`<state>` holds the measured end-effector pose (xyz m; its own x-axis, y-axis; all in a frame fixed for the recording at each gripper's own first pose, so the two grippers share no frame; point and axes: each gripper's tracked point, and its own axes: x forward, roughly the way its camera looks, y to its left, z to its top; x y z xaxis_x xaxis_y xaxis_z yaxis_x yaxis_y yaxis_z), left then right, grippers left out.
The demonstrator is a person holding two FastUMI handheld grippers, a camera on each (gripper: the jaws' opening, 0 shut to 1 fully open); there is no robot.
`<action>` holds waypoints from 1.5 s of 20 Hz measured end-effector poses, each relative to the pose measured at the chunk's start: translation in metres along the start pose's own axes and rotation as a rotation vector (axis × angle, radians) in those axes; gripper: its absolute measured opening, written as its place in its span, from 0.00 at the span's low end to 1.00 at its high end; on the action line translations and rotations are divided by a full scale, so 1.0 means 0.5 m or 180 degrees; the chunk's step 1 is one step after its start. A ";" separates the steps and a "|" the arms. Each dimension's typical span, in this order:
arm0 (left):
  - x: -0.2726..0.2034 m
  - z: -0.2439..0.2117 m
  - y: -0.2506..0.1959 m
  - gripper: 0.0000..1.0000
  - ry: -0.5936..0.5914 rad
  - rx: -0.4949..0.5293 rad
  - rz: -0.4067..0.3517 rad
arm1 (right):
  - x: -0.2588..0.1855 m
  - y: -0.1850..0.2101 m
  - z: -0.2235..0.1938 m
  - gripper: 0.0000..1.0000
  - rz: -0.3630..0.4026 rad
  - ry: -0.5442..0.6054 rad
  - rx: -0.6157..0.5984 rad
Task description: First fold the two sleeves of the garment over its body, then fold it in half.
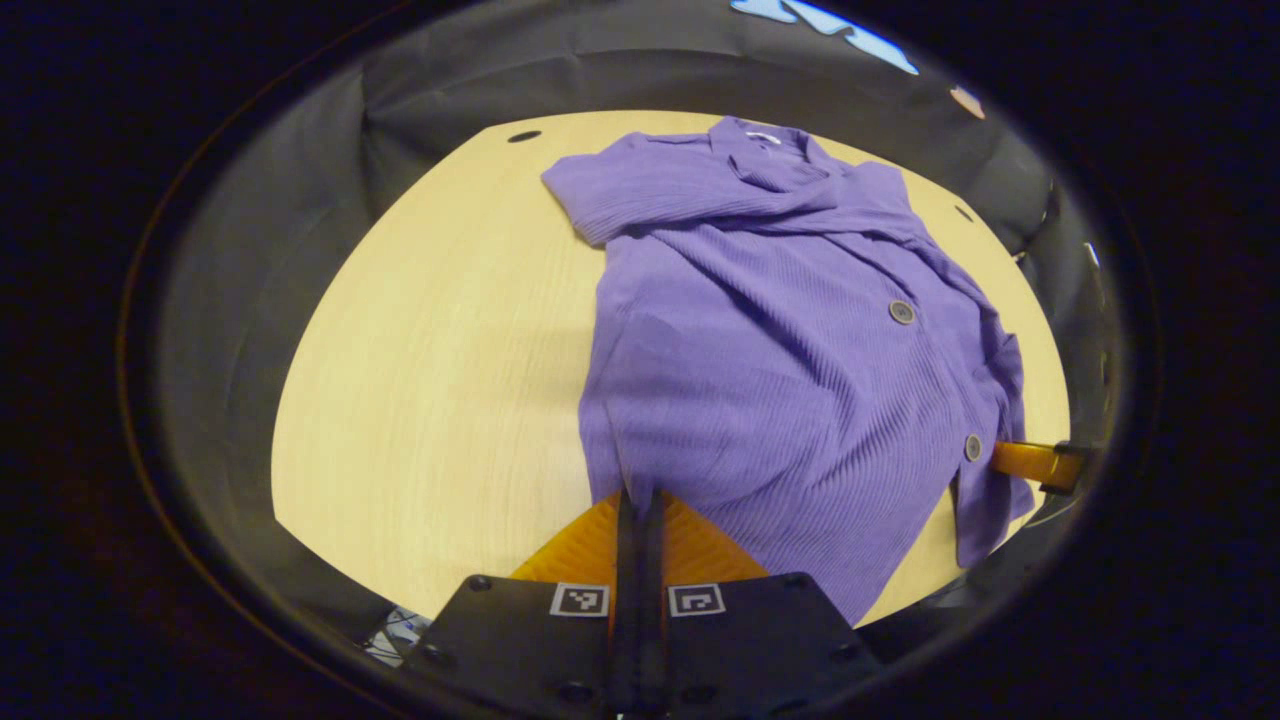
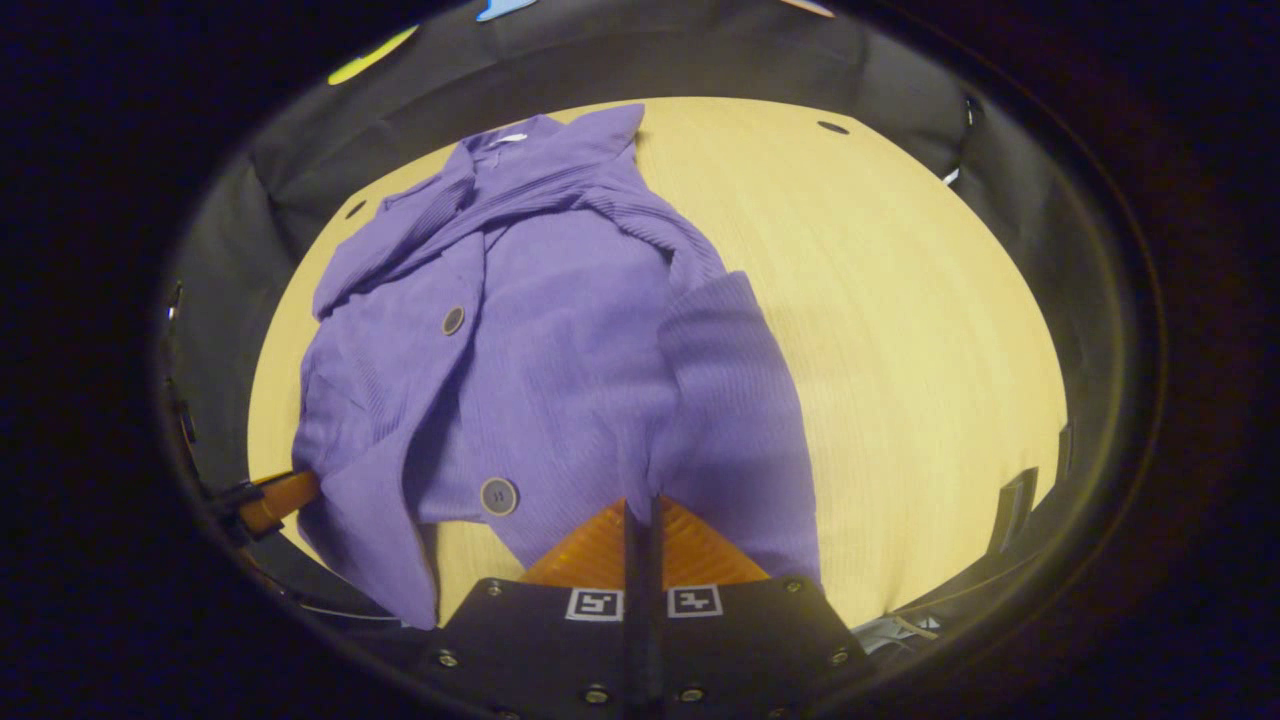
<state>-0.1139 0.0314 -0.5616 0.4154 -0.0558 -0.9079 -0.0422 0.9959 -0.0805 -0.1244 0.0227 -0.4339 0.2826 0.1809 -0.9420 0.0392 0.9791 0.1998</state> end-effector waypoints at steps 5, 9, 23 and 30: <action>-0.038 0.094 -0.017 0.06 -0.0285 -0.0061 -0.0106 | -0.026 0.027 0.063 0.01 0.0153 -0.0172 0.0160; -0.050 0.179 -0.047 0.08 -0.0474 -0.0086 -0.0191 | -0.041 0.055 0.137 0.01 0.0281 -0.0343 0.0220; -0.006 0.500 -0.073 0.07 -0.1001 -0.0181 -0.0268 | -0.028 0.122 0.439 0.01 0.0525 -0.0824 0.0039; 0.059 0.677 -0.067 0.07 -0.1175 -0.0265 -0.0216 | 0.008 0.137 0.619 0.01 0.0548 -0.1047 0.0139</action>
<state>0.2071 0.0209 -0.4463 0.7185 -0.0766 -0.6913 -0.0708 0.9807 -0.1823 0.1762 0.0616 -0.3402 0.5812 0.2958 -0.7581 0.0031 0.9308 0.3656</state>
